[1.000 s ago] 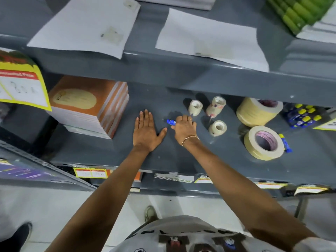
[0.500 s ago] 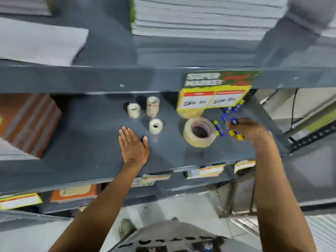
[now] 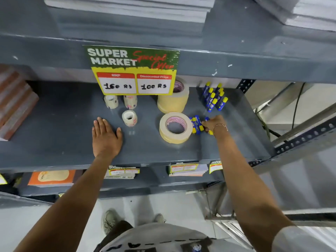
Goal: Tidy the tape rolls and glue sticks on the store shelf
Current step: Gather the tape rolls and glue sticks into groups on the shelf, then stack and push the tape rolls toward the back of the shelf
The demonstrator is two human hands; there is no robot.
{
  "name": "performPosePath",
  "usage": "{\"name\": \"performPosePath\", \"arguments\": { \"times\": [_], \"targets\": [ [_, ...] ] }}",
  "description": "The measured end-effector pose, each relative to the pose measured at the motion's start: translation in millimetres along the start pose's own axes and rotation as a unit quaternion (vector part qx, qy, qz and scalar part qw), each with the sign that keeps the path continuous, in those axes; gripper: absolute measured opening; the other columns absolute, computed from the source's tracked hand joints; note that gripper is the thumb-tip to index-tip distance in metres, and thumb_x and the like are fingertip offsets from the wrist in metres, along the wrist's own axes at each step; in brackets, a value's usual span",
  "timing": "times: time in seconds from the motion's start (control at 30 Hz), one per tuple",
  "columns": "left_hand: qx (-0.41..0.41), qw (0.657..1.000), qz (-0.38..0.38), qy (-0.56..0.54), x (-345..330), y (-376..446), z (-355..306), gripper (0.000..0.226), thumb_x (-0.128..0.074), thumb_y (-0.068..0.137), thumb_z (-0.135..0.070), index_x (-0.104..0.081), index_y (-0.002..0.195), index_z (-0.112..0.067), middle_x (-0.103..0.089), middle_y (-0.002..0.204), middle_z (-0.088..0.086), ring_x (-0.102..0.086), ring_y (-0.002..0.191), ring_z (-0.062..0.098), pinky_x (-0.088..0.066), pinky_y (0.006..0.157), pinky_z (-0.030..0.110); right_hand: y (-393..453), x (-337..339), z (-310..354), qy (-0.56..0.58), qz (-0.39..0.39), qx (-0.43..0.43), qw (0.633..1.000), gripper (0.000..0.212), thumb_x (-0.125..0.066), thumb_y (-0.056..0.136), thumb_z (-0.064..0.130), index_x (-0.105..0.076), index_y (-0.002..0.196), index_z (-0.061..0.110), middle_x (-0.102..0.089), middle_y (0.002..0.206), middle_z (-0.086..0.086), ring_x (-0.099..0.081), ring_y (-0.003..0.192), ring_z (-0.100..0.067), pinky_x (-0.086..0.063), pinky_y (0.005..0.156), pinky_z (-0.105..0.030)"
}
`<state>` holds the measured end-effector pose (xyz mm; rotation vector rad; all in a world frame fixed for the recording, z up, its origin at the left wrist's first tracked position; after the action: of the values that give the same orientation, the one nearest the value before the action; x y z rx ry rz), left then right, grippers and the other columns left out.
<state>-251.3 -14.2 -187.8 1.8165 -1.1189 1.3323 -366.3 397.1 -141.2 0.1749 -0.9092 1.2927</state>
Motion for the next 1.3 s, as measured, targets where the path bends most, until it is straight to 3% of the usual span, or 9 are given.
{"name": "performPosePath", "arguments": {
  "times": [0.1, 0.2, 0.33, 0.57, 0.7, 0.8, 1.0, 1.13, 1.3],
  "targets": [
    [0.002, 1.000, -0.002, -0.005, 1.4, -0.5, 0.1, 0.071, -0.029, 0.099, -0.041, -0.007, 0.149, 0.005, -0.007, 0.159, 0.022, -0.002, 0.149, 0.033, -0.004, 0.123, 0.041, 1.4, 2.6, 1.2, -0.016, -0.009, -0.006, 1.000, 0.031, -0.071, 0.080, 0.021, -0.054, 0.060, 0.005, -0.057, 0.077, -0.014, -0.054, 0.070, -0.026, -0.051, 0.068, -0.031],
    [0.000, 1.000, -0.005, -0.004, 1.6, -0.3, -0.1, 0.071, -0.028, 0.099, -0.042, -0.007, 0.149, 0.004, -0.007, 0.159, 0.021, -0.002, 0.149, 0.032, -0.004, 0.123, 0.041, 15.3, -3.1, 2.4, 0.000, 0.008, 0.017, 1.000, 0.028, -0.070, 0.080, 0.018, -0.069, 0.094, -0.006, -0.064, 0.090, -0.019, -0.053, 0.080, -0.023, -0.053, 0.094, -0.042],
    [0.001, 1.000, 0.000, 0.000, 0.4, 0.2, 0.0, 0.071, -0.026, 0.099, -0.043, -0.007, 0.149, 0.003, -0.005, 0.160, 0.021, -0.001, 0.149, 0.031, -0.004, 0.123, 0.041, 6.0, -3.5, 8.2, 0.021, 0.002, 0.018, 1.000, 0.034, -0.074, 0.078, 0.017, -0.070, 0.110, 0.006, -0.069, 0.118, -0.012, -0.061, 0.095, -0.021, -0.049, 0.102, -0.041],
    [-0.010, 1.000, 0.025, -0.005, -1.7, 5.8, 6.4, 0.078, -0.026, 0.097, -0.051, -0.004, 0.150, 0.002, -0.002, 0.160, 0.019, 0.002, 0.149, 0.029, -0.002, 0.123, 0.039, -22.7, 11.7, 56.3, -0.041, -0.082, 0.098, 0.991, 0.022, -0.065, 0.079, 0.016, -0.073, 0.098, 0.009, -0.072, 0.110, -0.012, -0.064, 0.106, -0.028, -0.048, 0.090, -0.025],
    [-0.025, 0.999, 0.033, -0.010, 6.1, 16.6, 28.3, 0.097, -0.033, 0.089, -0.067, -0.003, 0.149, 0.003, -0.001, 0.160, 0.019, 0.004, 0.149, 0.028, 0.000, 0.123, 0.039, -64.4, -39.5, 117.2, -0.041, -0.025, 0.219, 0.975, 0.019, -0.065, 0.080, 0.010, -0.074, 0.097, 0.006, -0.074, 0.103, -0.015, -0.067, 0.102, -0.026, -0.048, 0.085, -0.027],
    [-0.023, 0.999, 0.038, -0.012, 15.2, 32.8, 46.9, 0.112, -0.039, 0.079, -0.077, -0.002, 0.149, 0.002, 0.001, 0.161, 0.018, 0.005, 0.149, 0.027, 0.001, 0.122, 0.037, -103.1, -103.5, 149.4, -0.076, 0.038, 0.266, 0.960, 0.024, -0.055, 0.083, 0.018, -0.064, 0.060, 0.018, -0.066, 0.077, -0.014, -0.059, 0.081, -0.025, -0.039, 0.070, -0.026],
    [-0.044, 0.997, 0.055, -0.004, 30.3, 74.9, 79.0, 0.116, -0.043, 0.077, -0.076, -0.002, 0.148, 0.005, 0.001, 0.160, 0.021, 0.004, 0.149, 0.031, -0.002, 0.123, 0.042, -157.5, -184.8, 187.0, -0.186, 0.032, 0.333, 0.924, 0.025, -0.061, 0.086, 0.022, -0.064, 0.065, 0.009, -0.070, 0.092, -0.024, -0.064, 0.089, -0.039, -0.037, 0.067, -0.029],
    [-0.069, 0.994, 0.081, 0.034, 21.2, 79.8, 87.6, 0.115, -0.023, 0.076, -0.084, 0.004, 0.149, 0.000, 0.009, 0.160, 0.016, 0.010, 0.149, 0.028, 0.004, 0.121, 0.041, -161.6, -213.3, 187.0, -0.290, 0.013, 0.283, 0.914, 0.040, -0.069, 0.078, 0.041, -0.064, 0.100, 0.007, -0.068, 0.105, -0.017, -0.064, 0.099, -0.035, -0.052, 0.080, -0.037],
    [-0.103, 0.994, 0.035, 0.023, 22.7, 74.4, 86.6, 0.101, -0.020, 0.085, -0.074, 0.004, 0.149, 0.000, 0.001, 0.161, 0.016, 0.004, 0.149, 0.027, 0.000, 0.123, 0.040, -159.4, -216.6, 187.6, -0.318, -0.032, 0.234, 0.918, 0.037, -0.058, 0.085, 0.021, -0.052, 0.119, 0.008, -0.059, 0.117, -0.018, -0.062, 0.106, -0.038, -0.051, 0.089, -0.040]
  ]
}}
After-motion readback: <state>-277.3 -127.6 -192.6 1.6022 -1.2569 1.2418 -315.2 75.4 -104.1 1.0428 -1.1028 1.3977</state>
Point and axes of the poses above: each hand's wrist, its own y-axis towards the middle knuckle, its own x-axis out of the back of the hand, z = x × y, the point moved 9 cm from there along y, towards the middle knuckle
